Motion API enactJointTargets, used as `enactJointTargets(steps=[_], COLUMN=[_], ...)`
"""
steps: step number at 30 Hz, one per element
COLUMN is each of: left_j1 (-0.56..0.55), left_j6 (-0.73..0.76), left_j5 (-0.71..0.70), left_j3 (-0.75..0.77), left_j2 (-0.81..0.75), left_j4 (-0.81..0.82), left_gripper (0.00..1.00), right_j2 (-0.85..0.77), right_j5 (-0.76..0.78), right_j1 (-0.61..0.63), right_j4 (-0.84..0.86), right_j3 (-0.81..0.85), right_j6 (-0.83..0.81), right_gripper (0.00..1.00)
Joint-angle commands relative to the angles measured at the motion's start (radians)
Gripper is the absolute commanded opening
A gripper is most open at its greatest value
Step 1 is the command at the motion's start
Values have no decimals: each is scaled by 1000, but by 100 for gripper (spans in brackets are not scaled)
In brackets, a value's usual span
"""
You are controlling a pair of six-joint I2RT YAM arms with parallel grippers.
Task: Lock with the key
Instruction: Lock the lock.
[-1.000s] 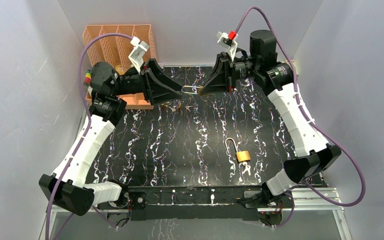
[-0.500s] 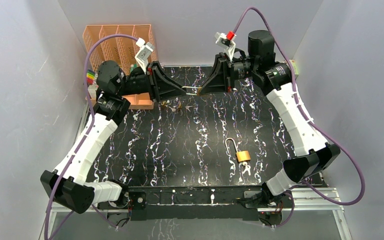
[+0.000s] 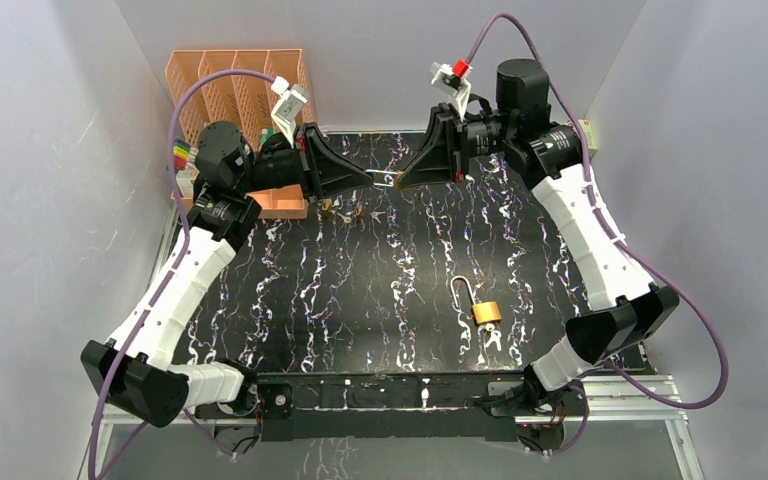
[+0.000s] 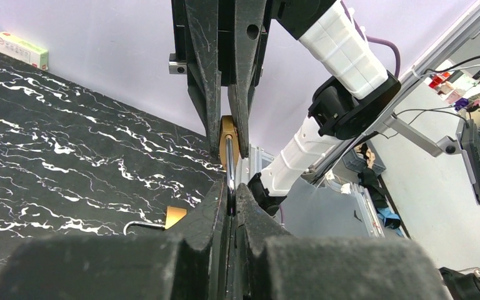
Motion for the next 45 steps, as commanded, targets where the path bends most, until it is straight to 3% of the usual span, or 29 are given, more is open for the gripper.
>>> enactJointTargets(steps=[1, 8, 22, 27, 31, 35, 36, 39, 40, 45], left_j1=[-8, -29, -163, -198, -195, -172, -165, -139, -128, -78], left_j6=[-3, -22, 40, 55, 165, 177, 177, 181, 182, 161], left_j5=[22, 7, -104, -150, -197, -186, -185, -183, -182, -158], left_j3=[-12, -49, -53, -68, -6, 28, 33, 51, 59, 110], left_j2=[-32, -38, 19, 26, 10, 23, 24, 25, 25, 48], left_j4=[12, 49, 43, 43, -90, -114, -117, -131, -137, -139], left_gripper=[0, 0, 0, 0, 0, 0, 0, 0, 0, 0], right_j2=[-6, -26, 26, 28, -19, -66, -76, -134, -159, -253], right_j5=[-7, 18, 101, 120, 136, 144, 146, 151, 153, 91], right_j1=[3, 9, 151, 174, 144, 114, 103, 55, 32, -84], right_j4=[126, 349, 509, 509, 449, 403, 383, 378, 394, 541], right_j3=[22, -56, -61, -62, -80, -117, -121, -174, -203, -351], right_j6=[40, 172, 256, 249, 200, 178, 167, 158, 161, 246], right_gripper=[0, 0, 0, 0, 0, 0, 8, 44, 50, 65])
